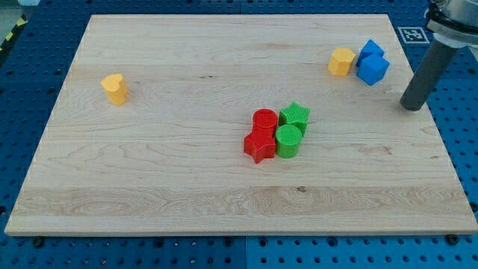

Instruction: Push the yellow hexagon above the green star

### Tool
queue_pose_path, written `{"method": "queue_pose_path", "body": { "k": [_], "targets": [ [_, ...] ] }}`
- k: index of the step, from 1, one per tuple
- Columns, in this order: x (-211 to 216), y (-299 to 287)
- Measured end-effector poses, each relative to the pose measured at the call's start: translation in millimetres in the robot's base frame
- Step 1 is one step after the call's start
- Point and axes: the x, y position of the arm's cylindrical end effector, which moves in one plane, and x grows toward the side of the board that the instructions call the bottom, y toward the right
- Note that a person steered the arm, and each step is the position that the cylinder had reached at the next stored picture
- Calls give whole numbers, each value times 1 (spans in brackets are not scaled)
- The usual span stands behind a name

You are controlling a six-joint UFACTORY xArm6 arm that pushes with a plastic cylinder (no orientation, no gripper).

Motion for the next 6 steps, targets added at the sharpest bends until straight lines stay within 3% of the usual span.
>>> {"method": "queue_pose_path", "body": {
  "k": [1,3,6],
  "targets": [
    [-47,6],
    [-92,0],
    [-96,-47]
  ]
}}
